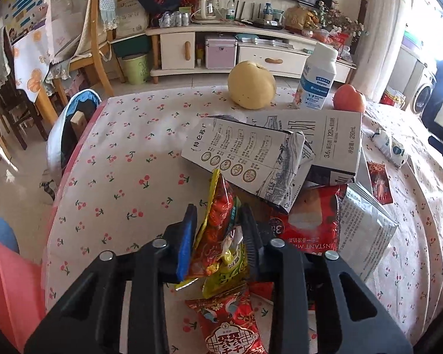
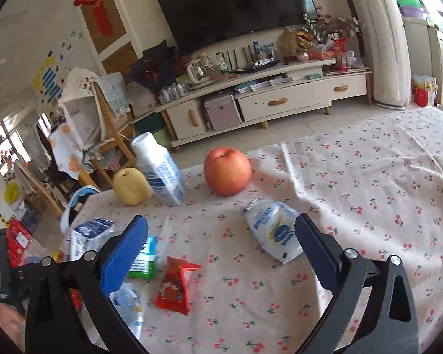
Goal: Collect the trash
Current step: 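Close the left gripper on the yellow chip bag, then grasp the white MAGICDAY pouch with the right gripper while the left lifts the yellow bag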
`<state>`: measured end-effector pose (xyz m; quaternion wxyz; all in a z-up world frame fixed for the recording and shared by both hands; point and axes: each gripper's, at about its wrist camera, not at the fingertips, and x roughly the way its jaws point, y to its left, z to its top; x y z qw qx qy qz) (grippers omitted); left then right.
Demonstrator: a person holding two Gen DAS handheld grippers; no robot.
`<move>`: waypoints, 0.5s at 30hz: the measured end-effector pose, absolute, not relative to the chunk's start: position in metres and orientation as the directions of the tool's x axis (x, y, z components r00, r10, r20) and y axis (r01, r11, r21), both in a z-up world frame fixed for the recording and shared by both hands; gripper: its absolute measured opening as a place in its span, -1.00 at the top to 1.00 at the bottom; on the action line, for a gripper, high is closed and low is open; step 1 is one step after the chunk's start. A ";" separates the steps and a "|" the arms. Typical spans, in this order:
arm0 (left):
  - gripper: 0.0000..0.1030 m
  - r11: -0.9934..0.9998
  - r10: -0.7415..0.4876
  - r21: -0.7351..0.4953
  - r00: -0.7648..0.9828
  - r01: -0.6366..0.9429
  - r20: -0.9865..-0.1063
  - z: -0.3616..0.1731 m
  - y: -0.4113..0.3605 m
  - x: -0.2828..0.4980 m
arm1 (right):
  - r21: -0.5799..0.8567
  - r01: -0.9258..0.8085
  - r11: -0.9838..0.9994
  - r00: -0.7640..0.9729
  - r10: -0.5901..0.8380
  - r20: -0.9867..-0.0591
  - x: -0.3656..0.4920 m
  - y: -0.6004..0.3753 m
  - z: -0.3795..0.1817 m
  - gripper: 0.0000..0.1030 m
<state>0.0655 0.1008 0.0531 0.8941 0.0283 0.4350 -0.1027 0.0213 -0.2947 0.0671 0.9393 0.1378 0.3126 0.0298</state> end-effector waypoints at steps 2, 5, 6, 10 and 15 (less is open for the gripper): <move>0.68 0.981 -0.165 -0.067 0.603 0.183 -0.781 0.055 0.106 0.062 | 0.232 0.016 0.972 0.767 0.137 -0.627 0.037 -0.294 0.054 -0.91; 0.75 0.986 -0.160 -0.100 0.604 0.132 -0.780 0.055 0.113 0.057 | 0.141 -0.008 0.990 0.729 0.102 -0.677 0.055 -0.287 0.035 -0.91; 0.76 0.987 -0.157 -0.105 0.610 0.119 -0.777 0.055 0.115 0.054 | 0.104 -0.016 0.994 0.722 0.084 -0.687 0.060 -0.285 0.029 -0.91; 0.79 0.984 -0.173 -0.158 0.622 0.079 -0.764 0.055 0.126 0.048 | 0.001 -0.019 1.000 0.695 0.013 -0.719 0.077 -0.282 0.009 -0.91; 0.80 0.977 -0.200 -0.204 0.631 0.067 -0.750 0.057 0.135 0.045 | -0.008 -0.015 1.000 0.633 0.003 -0.774 0.090 -0.288 -0.013 -0.86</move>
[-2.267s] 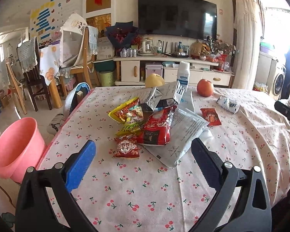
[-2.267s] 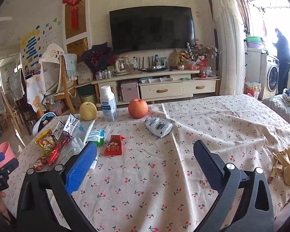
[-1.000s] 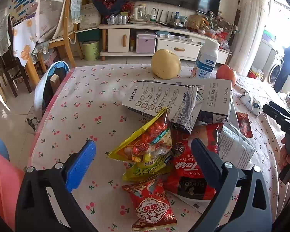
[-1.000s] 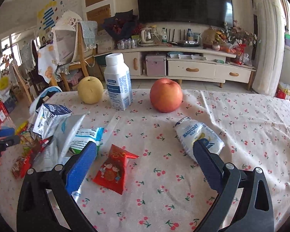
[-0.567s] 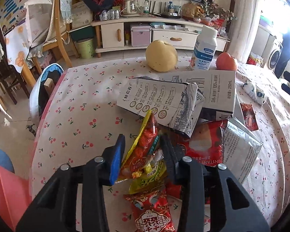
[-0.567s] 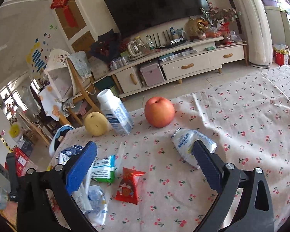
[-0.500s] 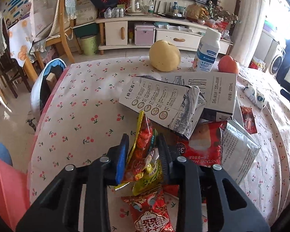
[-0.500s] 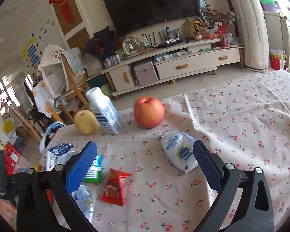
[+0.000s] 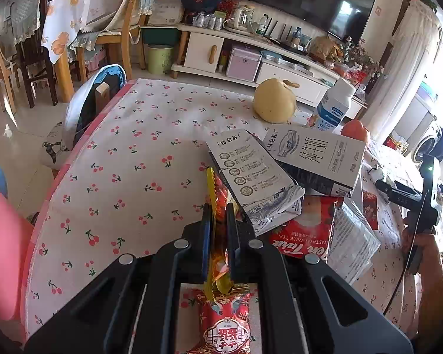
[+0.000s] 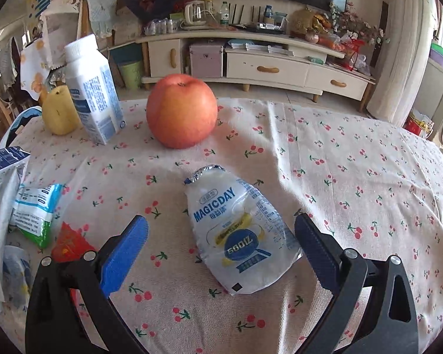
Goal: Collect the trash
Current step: 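Grasp the white MAGICDAY pouch with the right gripper while the left lifts the yellow bag, then carry both held items over the pink bucket and open both grippers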
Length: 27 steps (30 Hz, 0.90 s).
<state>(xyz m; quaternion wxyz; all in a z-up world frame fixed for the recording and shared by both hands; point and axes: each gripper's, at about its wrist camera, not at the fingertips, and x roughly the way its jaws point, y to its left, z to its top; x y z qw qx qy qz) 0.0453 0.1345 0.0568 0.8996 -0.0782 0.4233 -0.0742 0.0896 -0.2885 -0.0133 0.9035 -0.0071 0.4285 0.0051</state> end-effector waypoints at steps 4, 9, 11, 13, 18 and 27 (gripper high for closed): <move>0.80 0.971 -0.222 -0.224 0.631 0.079 -0.743 0.060 0.135 0.046 | -0.006 -0.041 0.999 0.614 0.021 -0.789 0.090 -0.284 -0.018 -0.25; 0.80 0.962 -0.257 -0.257 0.636 0.095 -0.728 0.063 0.138 0.044 | 0.015 -0.052 0.999 0.621 0.044 -0.782 0.079 -0.278 -0.018 -0.22; 0.80 0.957 -0.271 -0.276 0.636 0.095 -0.722 0.065 0.142 0.043 | 0.025 -0.062 0.998 0.621 0.058 -0.781 0.073 -0.273 -0.017 -0.22; 0.80 0.951 -0.286 -0.296 0.641 0.095 -0.712 0.067 0.146 0.042 | 0.055 -0.071 0.996 0.626 0.087 -0.775 0.065 -0.266 -0.014 -0.22; 0.80 0.937 -0.313 -0.337 0.655 0.094 -0.688 0.074 0.158 0.037 | 0.115 -0.076 0.990 0.667 0.136 -0.733 0.037 -0.250 0.009 -0.21; 0.80 0.909 -0.354 -0.404 0.694 0.099 -0.627 0.093 0.187 0.022 | 0.273 -0.122 0.954 0.719 0.274 -0.639 -0.025 -0.207 0.045 -0.21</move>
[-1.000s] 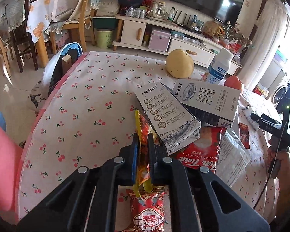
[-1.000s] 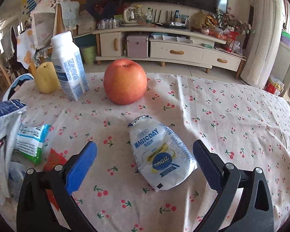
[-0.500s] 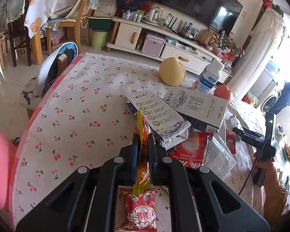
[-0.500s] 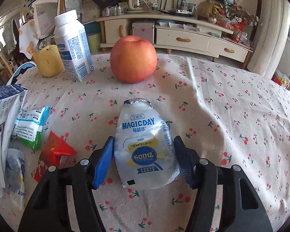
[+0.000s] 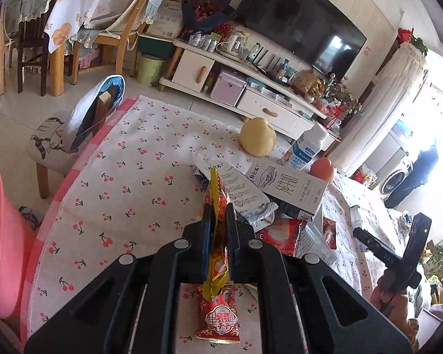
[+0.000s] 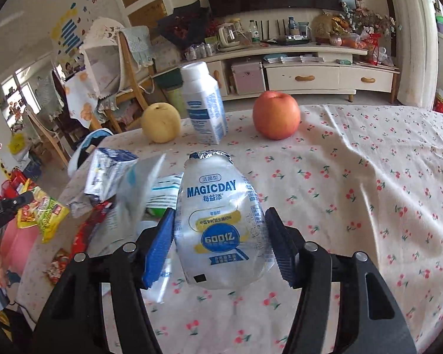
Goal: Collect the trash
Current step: 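Carry both held items over the pink bucket and open both grippers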
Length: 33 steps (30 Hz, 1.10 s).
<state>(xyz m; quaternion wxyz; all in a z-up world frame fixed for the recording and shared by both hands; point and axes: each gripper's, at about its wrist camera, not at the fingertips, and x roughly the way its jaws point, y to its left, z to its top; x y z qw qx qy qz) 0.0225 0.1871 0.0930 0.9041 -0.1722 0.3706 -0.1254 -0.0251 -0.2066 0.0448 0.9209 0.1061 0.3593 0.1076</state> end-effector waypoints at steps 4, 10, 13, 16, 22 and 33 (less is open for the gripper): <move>0.80 0.913 -0.332 -0.397 0.726 0.089 -0.602 0.103 0.203 0.016 | 0.345 -0.181 0.921 0.712 0.364 -0.600 -0.051 -0.175 0.054 -0.21; 0.80 0.914 -0.290 -0.402 0.773 0.048 -0.565 0.119 0.234 0.004 | 0.405 -0.281 0.870 0.681 0.478 -0.555 -0.070 -0.118 0.071 -0.22; 0.80 0.905 -0.277 -0.424 0.792 0.025 -0.545 0.126 0.255 0.000 | 0.416 -0.324 0.850 0.660 0.518 -0.545 -0.075 -0.089 0.078 -0.22; 0.80 0.899 -0.255 -0.438 0.811 -0.001 -0.526 0.132 0.273 -0.005 | 0.426 -0.375 0.824 0.624 0.564 -0.541 -0.075 -0.052 0.082 -0.22; 0.80 0.896 -0.170 -0.435 0.838 -0.087 -0.518 0.140 0.316 -0.015 | 0.450 -0.489 0.747 0.531 0.664 -0.526 -0.070 0.032 0.093 -0.22; 0.80 0.834 -0.021 -0.464 0.821 -0.300 -0.570 0.131 0.406 -0.035 | 0.429 -0.653 0.624 0.376 0.759 -0.531 -0.044 0.183 0.112 -0.22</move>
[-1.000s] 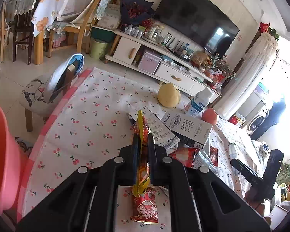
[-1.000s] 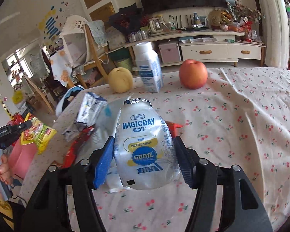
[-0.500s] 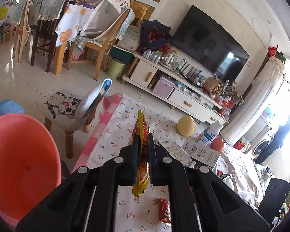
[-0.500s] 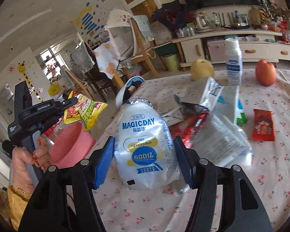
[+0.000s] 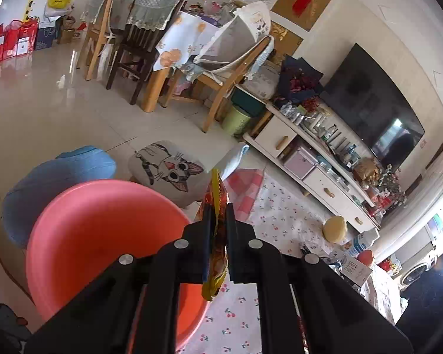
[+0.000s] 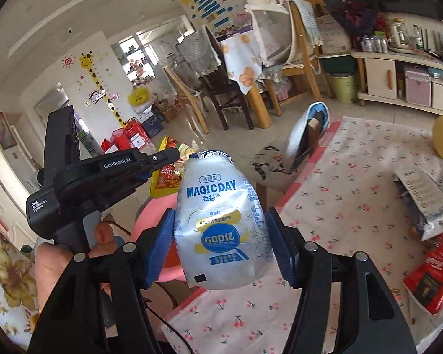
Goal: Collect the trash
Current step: 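Carry both held items over the pink bucket and open both grippers, then move both open tools back over the table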
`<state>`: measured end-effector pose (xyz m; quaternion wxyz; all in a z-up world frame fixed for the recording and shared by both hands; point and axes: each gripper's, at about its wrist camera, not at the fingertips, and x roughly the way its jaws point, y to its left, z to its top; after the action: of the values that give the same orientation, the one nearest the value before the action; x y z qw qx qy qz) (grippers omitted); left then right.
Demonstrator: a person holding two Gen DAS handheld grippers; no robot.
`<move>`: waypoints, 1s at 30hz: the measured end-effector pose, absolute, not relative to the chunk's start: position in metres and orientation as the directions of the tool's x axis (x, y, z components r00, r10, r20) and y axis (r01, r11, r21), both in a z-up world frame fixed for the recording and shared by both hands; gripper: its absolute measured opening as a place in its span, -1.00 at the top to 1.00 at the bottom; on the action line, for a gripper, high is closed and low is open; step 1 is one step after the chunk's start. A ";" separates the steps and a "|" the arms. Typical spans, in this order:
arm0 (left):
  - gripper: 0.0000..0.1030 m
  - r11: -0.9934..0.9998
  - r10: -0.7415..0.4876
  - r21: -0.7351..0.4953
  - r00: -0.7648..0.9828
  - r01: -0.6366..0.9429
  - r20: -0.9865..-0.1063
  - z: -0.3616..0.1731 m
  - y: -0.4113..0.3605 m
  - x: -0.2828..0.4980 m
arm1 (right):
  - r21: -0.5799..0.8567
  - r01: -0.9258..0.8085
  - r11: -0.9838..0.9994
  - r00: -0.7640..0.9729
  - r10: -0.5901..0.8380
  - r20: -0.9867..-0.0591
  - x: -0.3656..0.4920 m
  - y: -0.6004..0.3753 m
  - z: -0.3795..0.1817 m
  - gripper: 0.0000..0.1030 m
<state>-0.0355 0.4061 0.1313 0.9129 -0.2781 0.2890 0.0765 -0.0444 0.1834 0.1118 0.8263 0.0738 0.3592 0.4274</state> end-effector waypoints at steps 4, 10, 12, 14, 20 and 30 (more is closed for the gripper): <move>0.80 0.821 0.030 -0.444 0.805 -0.358 -0.593 0.126 0.425 -0.038 | 0.431 -0.674 0.600 0.338 0.769 -0.543 -0.041 0.220 0.104 -0.22; 0.80 0.783 0.071 -0.451 0.782 -0.428 -0.620 0.114 0.451 -0.040 | 0.449 -0.677 0.583 0.292 0.773 -0.563 -0.040 0.254 0.089 -0.22; 0.78 0.776 0.084 -0.442 0.768 -0.450 -0.635 0.111 0.456 -0.040 | 0.442 -0.686 0.577 0.274 0.768 -0.579 -0.044 0.265 0.084 -0.24; 0.77 0.772 0.102 -0.432 0.760 -0.467 -0.641 0.109 0.457 -0.040 | 0.425 -0.689 0.587 0.269 0.752 -0.601 -0.047 0.274 0.078 -0.28; 0.24 0.782 0.213 -0.343 0.741 -0.520 -0.637 0.111 0.452 -0.044 | 0.394 -0.668 0.631 0.328 0.726 -0.605 -0.051 0.265 0.071 -0.66; -0.45 0.837 0.367 -0.229 0.820 -0.497 -0.440 0.132 0.414 -0.053 | 0.357 -0.571 0.739 0.457 0.648 -0.609 -0.061 0.193 0.063 -0.72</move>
<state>-0.0527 0.4143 0.1315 0.9389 -0.1689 0.1927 0.2299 -0.0608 0.1935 0.0630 0.8522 0.0505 0.3785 0.3578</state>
